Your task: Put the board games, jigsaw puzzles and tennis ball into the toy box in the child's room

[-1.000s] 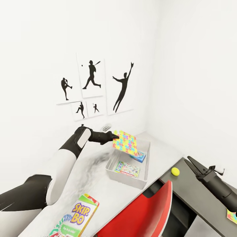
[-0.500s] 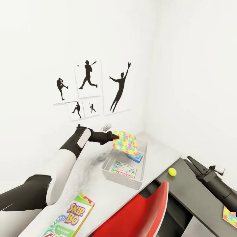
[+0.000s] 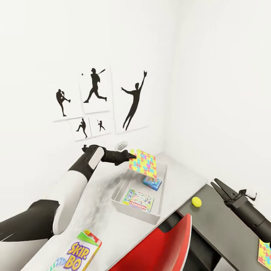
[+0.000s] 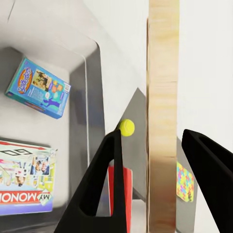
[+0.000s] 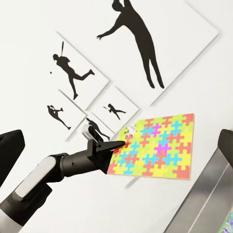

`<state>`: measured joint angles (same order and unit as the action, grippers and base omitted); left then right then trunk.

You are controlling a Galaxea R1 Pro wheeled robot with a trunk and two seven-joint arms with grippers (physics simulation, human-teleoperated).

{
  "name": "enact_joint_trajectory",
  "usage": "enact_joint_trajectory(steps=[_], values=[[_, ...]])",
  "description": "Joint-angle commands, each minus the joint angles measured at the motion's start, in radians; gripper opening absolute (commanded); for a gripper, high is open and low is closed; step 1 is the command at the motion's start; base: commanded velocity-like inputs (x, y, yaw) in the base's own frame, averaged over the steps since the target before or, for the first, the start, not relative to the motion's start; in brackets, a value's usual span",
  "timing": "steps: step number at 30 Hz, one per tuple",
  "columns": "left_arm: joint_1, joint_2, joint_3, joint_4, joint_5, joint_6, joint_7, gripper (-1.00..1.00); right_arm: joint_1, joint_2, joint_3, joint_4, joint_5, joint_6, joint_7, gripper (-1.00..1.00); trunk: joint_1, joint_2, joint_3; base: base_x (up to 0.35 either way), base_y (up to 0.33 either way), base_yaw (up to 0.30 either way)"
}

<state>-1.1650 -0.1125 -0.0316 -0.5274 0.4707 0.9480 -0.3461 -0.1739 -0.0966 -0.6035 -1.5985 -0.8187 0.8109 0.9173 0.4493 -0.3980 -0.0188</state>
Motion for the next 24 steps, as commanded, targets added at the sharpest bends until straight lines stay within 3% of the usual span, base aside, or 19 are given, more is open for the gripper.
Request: enact_joint_trajectory(steps=[1, 24], values=[[-0.001, 0.0, -0.001, 0.0, -0.007, 0.001, -0.007, -1.0, -0.001, 0.0, -0.001, 0.0, -0.002, 0.005, 0.002, 1.0, 0.001, -0.002, -0.002, 0.025, -0.012, 0.0], [0.001, 0.0, -0.001, 0.0, -0.004, -0.005, -0.007, -1.0, -0.001, 0.0, -0.001, 0.0, 0.0, 0.004, 0.003, 1.0, 0.001, -0.002, -0.002, 0.037, -0.001, 0.0]])
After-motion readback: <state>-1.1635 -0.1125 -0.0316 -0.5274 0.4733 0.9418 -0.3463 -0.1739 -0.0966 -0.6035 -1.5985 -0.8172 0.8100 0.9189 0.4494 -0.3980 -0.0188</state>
